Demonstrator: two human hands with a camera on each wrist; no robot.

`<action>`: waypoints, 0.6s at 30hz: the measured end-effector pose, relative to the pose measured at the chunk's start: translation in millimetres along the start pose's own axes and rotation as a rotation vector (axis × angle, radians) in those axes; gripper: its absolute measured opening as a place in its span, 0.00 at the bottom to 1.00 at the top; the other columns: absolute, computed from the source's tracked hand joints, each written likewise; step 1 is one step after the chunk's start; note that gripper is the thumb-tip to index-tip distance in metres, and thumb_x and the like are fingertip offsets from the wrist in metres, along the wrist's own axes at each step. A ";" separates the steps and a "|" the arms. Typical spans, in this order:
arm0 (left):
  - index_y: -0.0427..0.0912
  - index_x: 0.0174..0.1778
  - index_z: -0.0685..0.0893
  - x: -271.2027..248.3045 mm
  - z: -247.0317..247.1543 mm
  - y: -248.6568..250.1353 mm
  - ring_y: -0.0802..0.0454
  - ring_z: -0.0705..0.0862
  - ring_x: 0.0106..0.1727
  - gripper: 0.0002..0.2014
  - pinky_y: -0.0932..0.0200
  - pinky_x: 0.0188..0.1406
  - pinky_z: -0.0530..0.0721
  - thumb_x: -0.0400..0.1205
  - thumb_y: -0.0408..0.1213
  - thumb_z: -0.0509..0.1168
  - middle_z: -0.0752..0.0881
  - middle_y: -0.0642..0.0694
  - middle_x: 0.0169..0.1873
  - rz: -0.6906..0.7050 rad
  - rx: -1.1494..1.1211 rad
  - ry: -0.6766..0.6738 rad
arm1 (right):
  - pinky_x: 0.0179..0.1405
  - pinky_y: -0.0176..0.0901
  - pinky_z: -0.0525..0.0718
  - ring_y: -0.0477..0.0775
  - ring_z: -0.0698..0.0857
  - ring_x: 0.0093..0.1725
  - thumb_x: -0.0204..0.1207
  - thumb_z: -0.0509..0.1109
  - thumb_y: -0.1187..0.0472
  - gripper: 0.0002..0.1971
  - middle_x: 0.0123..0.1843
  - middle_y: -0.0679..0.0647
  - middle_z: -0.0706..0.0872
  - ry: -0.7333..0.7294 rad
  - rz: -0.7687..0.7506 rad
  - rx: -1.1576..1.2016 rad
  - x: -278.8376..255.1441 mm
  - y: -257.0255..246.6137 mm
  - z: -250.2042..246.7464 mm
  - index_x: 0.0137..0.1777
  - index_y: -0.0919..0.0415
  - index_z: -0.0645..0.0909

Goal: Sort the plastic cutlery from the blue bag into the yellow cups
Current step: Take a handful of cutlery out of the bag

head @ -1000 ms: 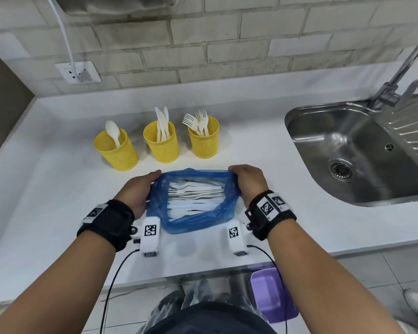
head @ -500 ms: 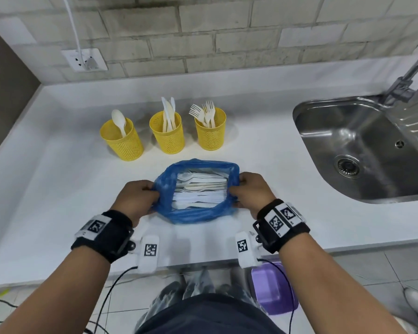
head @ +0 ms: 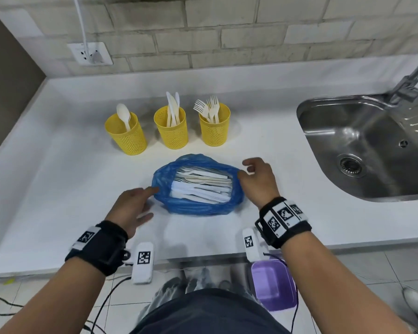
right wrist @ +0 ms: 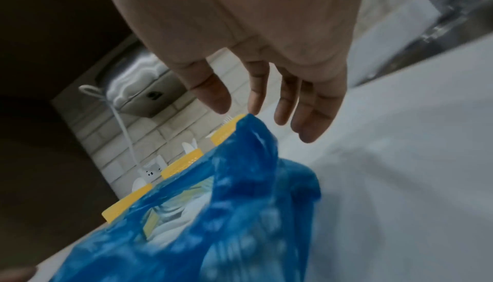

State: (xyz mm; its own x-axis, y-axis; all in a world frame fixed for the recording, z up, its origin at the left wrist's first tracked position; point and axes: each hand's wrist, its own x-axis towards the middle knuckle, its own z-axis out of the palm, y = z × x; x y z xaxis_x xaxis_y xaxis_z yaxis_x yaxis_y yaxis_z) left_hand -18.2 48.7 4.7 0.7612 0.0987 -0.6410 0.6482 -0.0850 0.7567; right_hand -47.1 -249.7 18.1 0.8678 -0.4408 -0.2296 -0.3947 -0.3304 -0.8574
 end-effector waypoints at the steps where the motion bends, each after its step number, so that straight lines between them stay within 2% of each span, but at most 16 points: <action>1: 0.37 0.53 0.85 -4.4 1.4 -2.7 0.44 0.82 0.49 0.20 0.46 0.57 0.89 0.76 0.49 0.80 0.81 0.41 0.45 -0.041 0.046 -0.013 | 0.63 0.45 0.79 0.54 0.80 0.63 0.78 0.69 0.59 0.16 0.65 0.57 0.77 -0.009 -0.074 -0.079 3.6 -5.4 1.2 0.65 0.53 0.79; 3: 0.37 0.49 0.86 -12.4 7.7 -6.1 0.44 0.85 0.42 0.26 0.47 0.48 0.91 0.71 0.56 0.82 0.84 0.40 0.40 -0.142 0.136 -0.094 | 0.73 0.52 0.75 0.60 0.75 0.70 0.78 0.70 0.57 0.18 0.68 0.58 0.74 -0.060 -0.163 -0.228 12.1 -17.3 7.3 0.68 0.53 0.79; 5: 0.37 0.49 0.85 -17.4 18.1 -7.8 0.43 0.88 0.39 0.31 0.50 0.45 0.92 0.67 0.62 0.82 0.89 0.38 0.40 -0.240 0.168 -0.207 | 0.73 0.53 0.75 0.62 0.72 0.73 0.79 0.69 0.55 0.20 0.71 0.59 0.73 -0.133 -0.205 -0.375 20.1 -27.5 15.4 0.71 0.54 0.78; 7: 0.36 0.52 0.86 -19.9 30.2 -6.1 0.43 0.91 0.41 0.34 0.50 0.46 0.92 0.68 0.63 0.81 0.93 0.36 0.45 -0.256 0.180 -0.253 | 0.72 0.56 0.76 0.63 0.72 0.74 0.81 0.69 0.53 0.22 0.73 0.59 0.74 -0.224 -0.229 -0.515 25.4 -34.9 24.4 0.74 0.55 0.76; 9: 0.35 0.58 0.87 -18.2 42.0 -3.6 0.43 0.91 0.41 0.30 0.49 0.46 0.93 0.73 0.58 0.80 0.94 0.34 0.46 -0.203 0.156 -0.224 | 0.70 0.56 0.79 0.63 0.76 0.72 0.82 0.68 0.51 0.23 0.72 0.60 0.76 -0.304 -0.238 -0.597 29.7 -35.5 32.8 0.75 0.56 0.75; 11: 0.33 0.61 0.86 -16.0 50.3 0.2 0.43 0.91 0.39 0.21 0.47 0.45 0.94 0.80 0.45 0.78 0.92 0.35 0.41 -0.133 0.100 -0.153 | 0.64 0.52 0.81 0.63 0.81 0.67 0.83 0.67 0.51 0.20 0.68 0.61 0.81 -0.339 -0.240 -0.623 29.8 -32.8 39.1 0.71 0.59 0.77; 13: 0.30 0.59 0.84 -12.7 53.8 6.2 0.42 0.89 0.40 0.13 0.49 0.40 0.94 0.82 0.33 0.73 0.89 0.35 0.40 -0.073 0.059 -0.100 | 0.58 0.50 0.81 0.64 0.83 0.63 0.85 0.65 0.52 0.17 0.64 0.62 0.83 -0.312 -0.254 -0.623 27.1 -29.3 42.0 0.67 0.62 0.79; 15: 0.30 0.53 0.85 -10.1 54.9 13.7 0.44 0.88 0.41 0.08 0.54 0.35 0.92 0.81 0.29 0.71 0.86 0.35 0.41 0.018 0.080 -0.073 | 0.54 0.50 0.80 0.65 0.83 0.60 0.86 0.62 0.55 0.14 0.61 0.63 0.84 -0.268 -0.229 -0.567 24.8 -27.3 41.6 0.62 0.64 0.80; 16: 0.30 0.51 0.86 -10.0 55.8 18.5 0.44 0.88 0.42 0.06 0.54 0.38 0.92 0.81 0.28 0.72 0.87 0.35 0.42 0.071 0.090 -0.064 | 0.51 0.49 0.79 0.65 0.83 0.58 0.86 0.61 0.56 0.12 0.59 0.63 0.85 -0.256 -0.196 -0.519 24.0 -26.1 40.5 0.58 0.64 0.80; 18: 0.28 0.50 0.88 -9.1 57.4 28.9 0.41 0.91 0.46 0.08 0.47 0.50 0.93 0.81 0.30 0.75 0.91 0.33 0.46 0.152 0.049 -0.054 | 0.47 0.46 0.74 0.63 0.81 0.51 0.86 0.59 0.58 0.10 0.53 0.62 0.84 -0.261 -0.112 -0.421 23.9 -21.7 37.0 0.47 0.62 0.77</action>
State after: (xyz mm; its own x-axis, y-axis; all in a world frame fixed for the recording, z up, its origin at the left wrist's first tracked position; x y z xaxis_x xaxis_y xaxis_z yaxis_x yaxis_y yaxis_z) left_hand -5.2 -11.5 25.0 0.8495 0.0273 -0.5268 0.5249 -0.1432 0.8390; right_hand -6.6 -222.2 14.2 0.9369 -0.1777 -0.3010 -0.3360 -0.6950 -0.6357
